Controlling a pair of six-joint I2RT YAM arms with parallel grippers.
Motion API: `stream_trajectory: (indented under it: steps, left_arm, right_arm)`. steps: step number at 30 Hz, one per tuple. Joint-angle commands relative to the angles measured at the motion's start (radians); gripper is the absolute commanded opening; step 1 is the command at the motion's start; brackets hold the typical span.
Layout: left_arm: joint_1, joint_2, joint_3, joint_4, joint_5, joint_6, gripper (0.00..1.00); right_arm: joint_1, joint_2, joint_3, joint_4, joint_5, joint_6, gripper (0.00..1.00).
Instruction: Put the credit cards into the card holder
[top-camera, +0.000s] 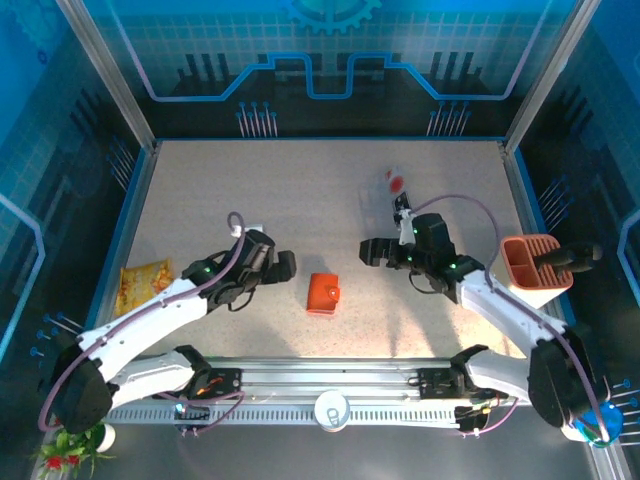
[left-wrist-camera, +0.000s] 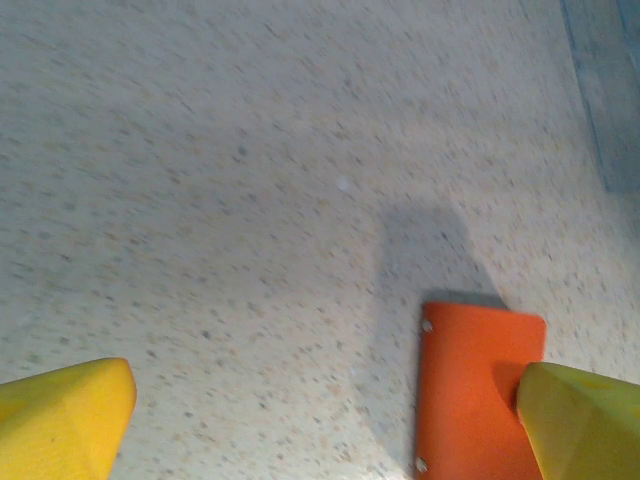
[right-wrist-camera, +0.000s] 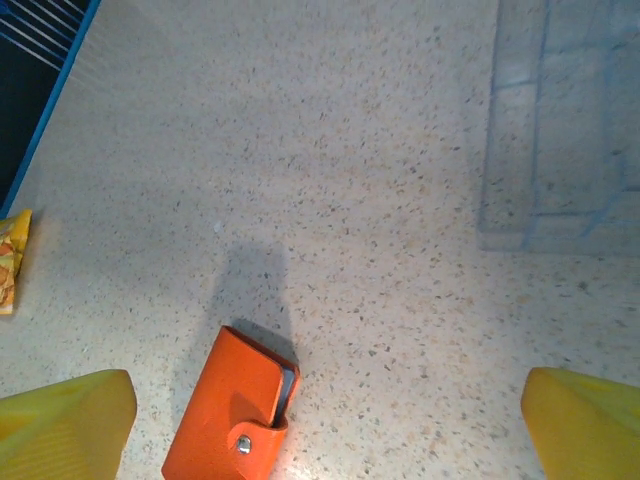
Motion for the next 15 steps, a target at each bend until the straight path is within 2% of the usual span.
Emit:
stream_trajectory:
  steps: [1,5,8,11,15]
  left_arm:
    - [0.066,-0.055,0.02,-0.039,-0.104,0.071,0.99]
    - [0.158,-0.109,0.027,0.005,-0.197,0.176,0.99]
    - [0.211,-0.165,-0.033,0.158,-0.298,0.295,0.99]
    - [0.288,-0.2,-0.111,0.353,-0.306,0.422,0.99]
    - [0.396,-0.167,-0.199,0.593,-0.281,0.529,0.99]
  right_arm:
    - [0.008,-0.075,-0.021,-0.08,0.085,-0.053,1.0]
    - [0.006,-0.142,-0.014,-0.141,0.219,-0.087,1.0]
    - [0.004,-0.193,-0.024,-0.116,0.331,-0.12,1.0]
    - [-0.015,-0.201,-0.018,-0.081,0.393,-0.176,1.0]
    - [-0.083,-0.172,0.004,-0.04,0.412,-0.179,1.0]
